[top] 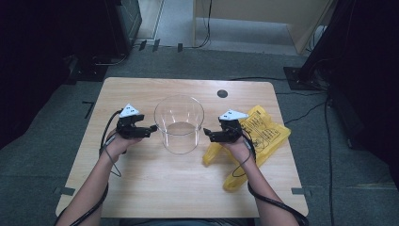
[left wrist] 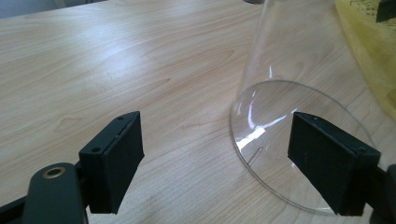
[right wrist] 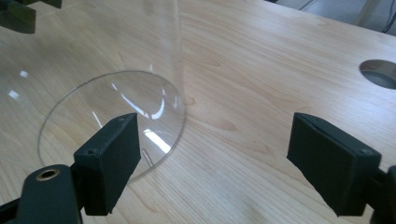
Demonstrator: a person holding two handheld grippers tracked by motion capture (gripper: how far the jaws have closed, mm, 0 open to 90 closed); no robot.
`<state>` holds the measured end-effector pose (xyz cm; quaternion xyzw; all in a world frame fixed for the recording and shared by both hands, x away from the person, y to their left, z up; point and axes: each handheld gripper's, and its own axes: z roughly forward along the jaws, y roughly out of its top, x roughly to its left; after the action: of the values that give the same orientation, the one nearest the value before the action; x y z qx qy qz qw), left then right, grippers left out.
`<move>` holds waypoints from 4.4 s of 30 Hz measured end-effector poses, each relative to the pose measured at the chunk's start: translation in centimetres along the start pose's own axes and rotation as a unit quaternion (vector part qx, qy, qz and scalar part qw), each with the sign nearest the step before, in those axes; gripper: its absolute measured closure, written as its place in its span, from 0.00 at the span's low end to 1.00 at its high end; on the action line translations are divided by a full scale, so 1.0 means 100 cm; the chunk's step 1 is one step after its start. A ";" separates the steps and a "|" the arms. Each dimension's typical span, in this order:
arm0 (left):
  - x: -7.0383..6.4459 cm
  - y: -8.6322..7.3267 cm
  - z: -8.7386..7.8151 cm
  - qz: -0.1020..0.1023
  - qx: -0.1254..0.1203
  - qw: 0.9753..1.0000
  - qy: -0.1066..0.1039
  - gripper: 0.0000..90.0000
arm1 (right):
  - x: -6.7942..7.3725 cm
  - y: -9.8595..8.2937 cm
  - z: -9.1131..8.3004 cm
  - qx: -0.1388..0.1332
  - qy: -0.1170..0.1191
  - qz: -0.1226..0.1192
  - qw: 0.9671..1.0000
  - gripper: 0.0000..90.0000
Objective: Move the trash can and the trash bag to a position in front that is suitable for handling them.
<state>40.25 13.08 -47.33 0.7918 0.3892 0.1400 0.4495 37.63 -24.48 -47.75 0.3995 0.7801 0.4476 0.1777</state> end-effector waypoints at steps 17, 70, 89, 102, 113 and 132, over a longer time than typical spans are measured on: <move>-0.001 -0.007 0.002 0.035 0.005 0.999 -0.008 0.20 | -0.021 -0.014 -0.024 0.007 -0.013 -0.001 1.000 0.20; -0.004 -0.013 0.001 0.032 0.009 0.999 -0.021 0.20 | -0.054 -0.065 -0.025 0.081 -0.048 0.004 0.995 0.17; -0.003 -0.013 0.003 0.025 0.007 0.999 -0.022 0.20 | -0.049 -0.053 -0.007 0.065 -0.055 0.004 0.996 0.44; 0.005 -0.005 0.008 0.032 0.008 0.998 -0.045 0.30 | -0.042 -0.043 0.003 0.070 -0.037 0.024 0.997 0.99; 0.014 0.005 0.008 0.012 0.010 0.998 -0.064 0.28 | -0.043 -0.021 -0.006 0.071 -0.010 0.051 0.996 1.00; 0.003 0.014 -0.009 0.036 0.013 0.998 -0.058 0.30 | -0.040 0.012 -0.032 0.070 0.017 0.059 0.996 1.00</move>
<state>40.62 13.39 -45.68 0.8177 0.3358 0.1051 0.4556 38.60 -29.08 -45.35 0.4487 0.7873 0.4086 0.1093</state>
